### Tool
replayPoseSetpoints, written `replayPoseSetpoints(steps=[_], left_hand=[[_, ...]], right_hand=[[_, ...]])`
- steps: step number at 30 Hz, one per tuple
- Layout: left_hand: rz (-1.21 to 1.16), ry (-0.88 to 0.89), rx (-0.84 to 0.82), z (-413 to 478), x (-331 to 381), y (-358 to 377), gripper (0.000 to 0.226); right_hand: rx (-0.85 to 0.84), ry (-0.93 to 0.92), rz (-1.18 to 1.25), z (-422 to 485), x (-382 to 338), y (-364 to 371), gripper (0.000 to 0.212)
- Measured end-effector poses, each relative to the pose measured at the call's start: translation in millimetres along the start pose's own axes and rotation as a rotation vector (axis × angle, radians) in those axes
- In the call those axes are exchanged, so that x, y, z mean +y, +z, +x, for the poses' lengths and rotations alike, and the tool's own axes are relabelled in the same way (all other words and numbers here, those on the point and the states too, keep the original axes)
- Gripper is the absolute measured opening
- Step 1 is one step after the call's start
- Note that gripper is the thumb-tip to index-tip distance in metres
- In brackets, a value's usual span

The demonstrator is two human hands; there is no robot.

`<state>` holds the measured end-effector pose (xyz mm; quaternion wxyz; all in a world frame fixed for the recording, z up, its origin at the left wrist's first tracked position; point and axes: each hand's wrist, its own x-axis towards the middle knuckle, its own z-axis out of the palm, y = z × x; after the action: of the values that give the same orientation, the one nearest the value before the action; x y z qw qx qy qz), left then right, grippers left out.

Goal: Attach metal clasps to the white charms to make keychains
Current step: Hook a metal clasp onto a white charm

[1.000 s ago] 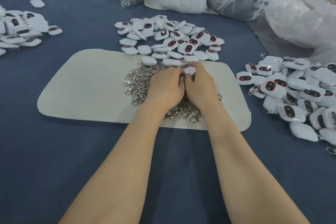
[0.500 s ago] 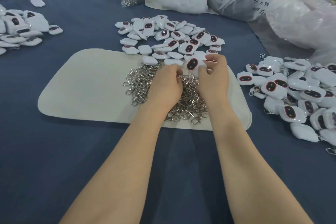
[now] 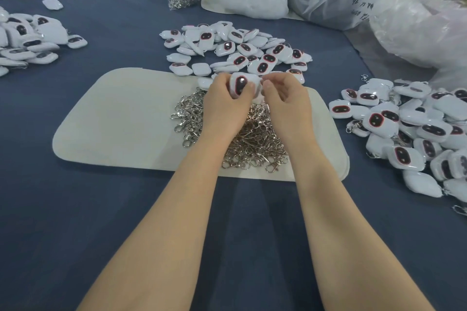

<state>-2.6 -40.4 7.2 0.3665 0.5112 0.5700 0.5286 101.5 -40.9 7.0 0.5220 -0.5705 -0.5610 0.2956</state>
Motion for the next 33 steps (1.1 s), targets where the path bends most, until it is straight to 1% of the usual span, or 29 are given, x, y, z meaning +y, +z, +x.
replayPoseSetpoints(steps=[1,2,4,5,7,11,13,15,18,24,26,29,31,33], left_hand=[[-0.073,-0.046,0.030,1,0,-1,0.010],[-0.170,-0.091,0.058,1,1,-3,0.009],[-0.410,-0.165,0.088,4,2,-6,0.007],[-0.499,-0.188,0.098,5,3,-7,0.007],[-0.562,-0.210,0.110,5,4,-7,0.013],[-0.534,-0.180,0.083,4,3,-5,0.025],[-0.520,-0.179,0.069,4,2,-5,0.022],[-0.491,-0.190,0.056,5,1,-5,0.017],[-0.473,-0.195,0.044,5,1,-4,0.011],[-0.517,-0.223,0.016,7,1,-3,0.014],[-0.520,-0.229,-0.001,8,1,-3,0.019],[-0.447,-0.206,-0.034,7,0,-3,0.023],[-0.386,-0.155,-0.080,5,0,-1,0.022],[-0.309,-0.104,-0.108,3,1,0,0.026]], right_hand=[[-0.036,-0.023,-0.138,0,1,0,0.011],[-0.103,-0.036,-0.290,-1,2,-1,0.018],[-0.293,-0.017,-0.589,-4,2,0,0.033],[-0.359,-0.006,-0.695,-5,2,2,0.035],[-0.382,-0.012,-0.755,-7,-1,5,0.032],[-0.264,-0.049,-0.688,-8,1,8,0.019],[-0.204,-0.045,-0.638,-7,4,7,0.012],[-0.141,-0.028,-0.518,-5,6,6,0.006],[-0.069,-0.025,-0.381,-2,8,4,0.013],[-0.011,-0.076,-0.186,-2,6,4,0.015],[-0.002,-0.109,-0.165,-2,4,5,0.015],[0.036,-0.122,-0.139,-2,3,4,0.017],[0.081,-0.106,-0.078,-2,2,2,0.014],[0.102,-0.077,-0.027,-1,0,1,0.012]])
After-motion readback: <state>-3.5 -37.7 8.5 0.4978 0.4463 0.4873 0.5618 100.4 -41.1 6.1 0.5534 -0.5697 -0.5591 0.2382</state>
